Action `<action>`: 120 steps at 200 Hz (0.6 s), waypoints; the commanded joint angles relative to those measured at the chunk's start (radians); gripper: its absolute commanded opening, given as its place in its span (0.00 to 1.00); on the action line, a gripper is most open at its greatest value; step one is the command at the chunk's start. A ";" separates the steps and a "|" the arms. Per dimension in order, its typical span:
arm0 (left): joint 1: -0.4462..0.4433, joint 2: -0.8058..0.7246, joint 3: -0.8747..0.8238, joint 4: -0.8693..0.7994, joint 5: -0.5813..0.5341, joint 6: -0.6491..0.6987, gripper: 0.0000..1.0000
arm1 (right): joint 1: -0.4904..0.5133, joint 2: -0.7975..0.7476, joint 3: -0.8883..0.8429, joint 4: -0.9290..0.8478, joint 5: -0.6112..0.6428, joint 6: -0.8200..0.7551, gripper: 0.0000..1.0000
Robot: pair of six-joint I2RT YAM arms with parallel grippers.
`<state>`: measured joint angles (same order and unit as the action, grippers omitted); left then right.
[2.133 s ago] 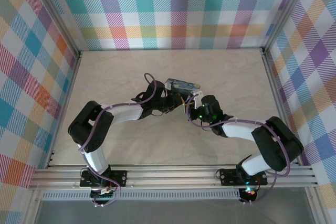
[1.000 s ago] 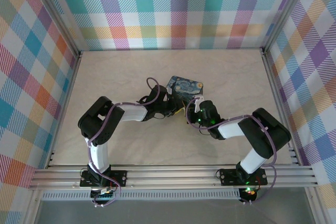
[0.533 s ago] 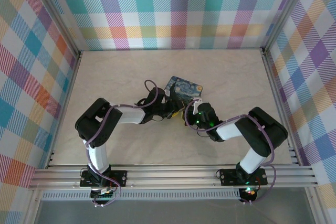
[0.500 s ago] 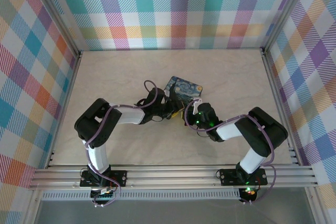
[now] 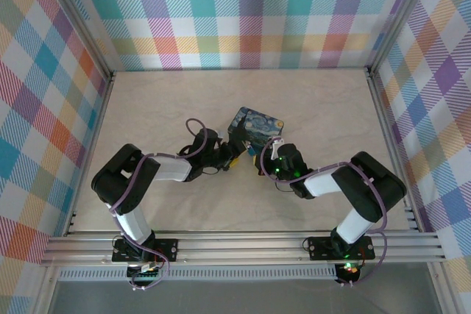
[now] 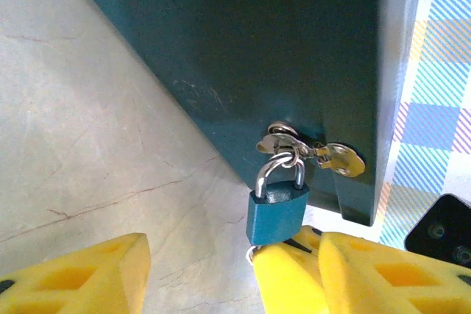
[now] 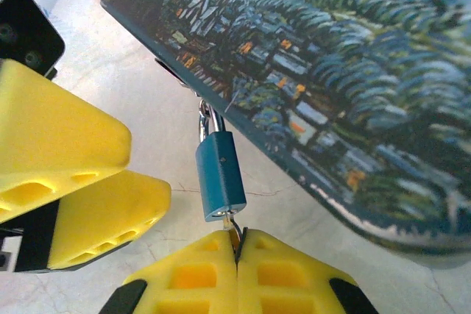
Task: Unlock a padlock with a key
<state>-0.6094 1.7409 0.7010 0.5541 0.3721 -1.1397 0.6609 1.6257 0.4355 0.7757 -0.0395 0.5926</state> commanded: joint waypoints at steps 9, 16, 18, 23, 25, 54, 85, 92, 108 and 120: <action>0.005 0.024 -0.021 0.175 0.008 -0.076 0.53 | 0.008 -0.038 0.035 0.014 -0.030 0.061 0.00; 0.006 0.036 -0.023 0.195 0.011 -0.089 0.52 | 0.007 -0.038 0.040 0.008 -0.034 0.069 0.00; 0.005 0.039 -0.023 0.201 0.012 -0.093 0.51 | 0.007 -0.038 0.040 0.006 -0.034 0.072 0.00; 0.005 0.049 -0.024 0.218 0.014 -0.103 0.50 | 0.008 -0.038 0.042 0.006 -0.035 0.076 0.00; 0.005 0.053 -0.024 0.224 0.016 -0.105 0.50 | 0.007 -0.037 0.041 0.008 -0.036 0.078 0.00; 0.001 0.083 -0.021 0.265 0.022 -0.129 0.45 | 0.008 -0.038 0.045 0.011 -0.039 0.102 0.00; -0.009 0.095 -0.013 0.259 0.022 -0.129 0.44 | 0.007 -0.035 0.052 0.014 -0.043 0.119 0.00; -0.011 0.099 -0.011 0.259 0.023 -0.130 0.44 | 0.008 -0.034 0.052 0.013 -0.045 0.121 0.00; -0.017 0.110 -0.002 0.270 0.029 -0.137 0.43 | 0.008 -0.033 0.055 0.011 -0.043 0.128 0.00; -0.023 0.116 0.006 0.273 0.031 -0.138 0.43 | 0.007 -0.033 0.057 0.010 -0.043 0.134 0.00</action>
<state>-0.6155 1.8320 0.6891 0.7689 0.3843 -1.2629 0.6617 1.6169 0.4583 0.7391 -0.0650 0.7017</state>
